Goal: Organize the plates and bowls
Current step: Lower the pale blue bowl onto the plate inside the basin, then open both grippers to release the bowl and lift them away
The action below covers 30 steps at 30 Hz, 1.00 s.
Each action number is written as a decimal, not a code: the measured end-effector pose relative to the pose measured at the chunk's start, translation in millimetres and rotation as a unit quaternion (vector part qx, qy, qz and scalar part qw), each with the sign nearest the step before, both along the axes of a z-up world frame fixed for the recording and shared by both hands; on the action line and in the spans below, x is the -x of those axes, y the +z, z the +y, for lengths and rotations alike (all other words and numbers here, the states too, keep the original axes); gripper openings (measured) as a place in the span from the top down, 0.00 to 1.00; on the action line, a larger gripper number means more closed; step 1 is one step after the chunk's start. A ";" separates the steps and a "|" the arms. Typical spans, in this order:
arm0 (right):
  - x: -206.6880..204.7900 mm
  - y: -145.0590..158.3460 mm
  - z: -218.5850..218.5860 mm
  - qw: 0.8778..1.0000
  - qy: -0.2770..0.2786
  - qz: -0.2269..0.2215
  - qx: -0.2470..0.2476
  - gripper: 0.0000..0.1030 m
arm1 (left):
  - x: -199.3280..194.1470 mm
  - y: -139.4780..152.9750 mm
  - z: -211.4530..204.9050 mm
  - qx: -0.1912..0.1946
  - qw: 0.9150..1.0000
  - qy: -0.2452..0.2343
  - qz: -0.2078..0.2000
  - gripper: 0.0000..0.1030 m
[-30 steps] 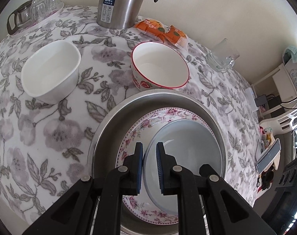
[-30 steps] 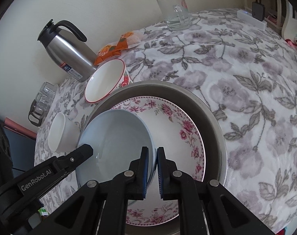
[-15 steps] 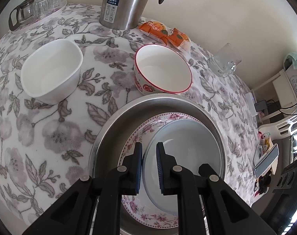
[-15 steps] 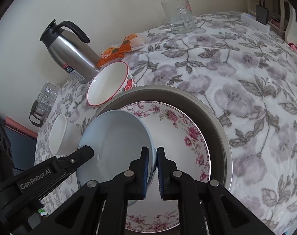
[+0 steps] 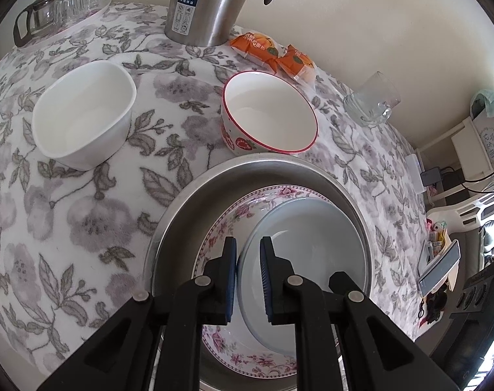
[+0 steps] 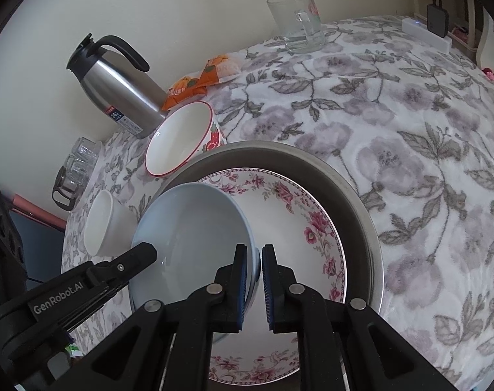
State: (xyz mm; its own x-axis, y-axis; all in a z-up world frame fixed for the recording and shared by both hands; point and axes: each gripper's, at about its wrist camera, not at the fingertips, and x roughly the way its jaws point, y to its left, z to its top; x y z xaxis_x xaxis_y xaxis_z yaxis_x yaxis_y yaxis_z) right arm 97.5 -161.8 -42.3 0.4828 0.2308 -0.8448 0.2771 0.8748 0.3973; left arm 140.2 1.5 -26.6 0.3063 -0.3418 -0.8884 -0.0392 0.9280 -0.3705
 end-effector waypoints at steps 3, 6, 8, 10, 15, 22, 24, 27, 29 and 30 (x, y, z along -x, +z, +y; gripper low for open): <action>1.0 2.3 -0.8 1.000 0.001 -0.003 0.002 0.89 | 0.7 -0.3 1.0 0.002 1.000 0.002 0.004 0.86; 1.7 3.6 -2.1 1.000 0.002 -0.004 0.002 0.89 | 1.2 2.3 3.2 0.002 1.000 0.004 0.001 0.86; 2.3 4.5 -2.6 1.000 0.002 -0.005 0.003 0.89 | 1.4 4.8 4.5 0.001 1.000 0.006 -0.002 0.86; 2.9 6.3 -3.2 1.000 0.002 -0.007 0.005 0.89 | 2.2 7.6 5.9 0.001 1.000 0.008 -0.006 0.86; 5.5 13.5 -5.9 1.000 0.000 -0.015 0.010 0.88 | 4.6 16.2 8.7 -0.009 1.000 0.012 -0.016 0.86; 9.1 25.8 -7.2 0.999 -0.003 -0.026 0.029 0.88 | 8.7 33.4 15.8 -0.032 0.998 0.030 -0.037 0.57; 10.1 29.1 -7.2 0.999 -0.007 -0.025 0.042 0.86 | 9.9 37.0 18.1 -0.033 0.998 0.033 -0.041 0.56; 10.7 31.3 -6.1 0.998 -0.006 -0.021 0.057 0.66 | 11.7 39.7 20.1 -0.039 0.998 0.037 -0.044 0.49; 10.4 30.9 -5.8 0.998 -0.005 -0.018 0.057 0.61 | 12.3 39.7 20.9 -0.042 0.997 0.040 -0.041 0.45; 10.4 30.5 -5.5 0.998 -0.005 -0.015 0.058 0.59 | 12.4 39.1 21.8 -0.045 0.997 0.043 -0.036 0.43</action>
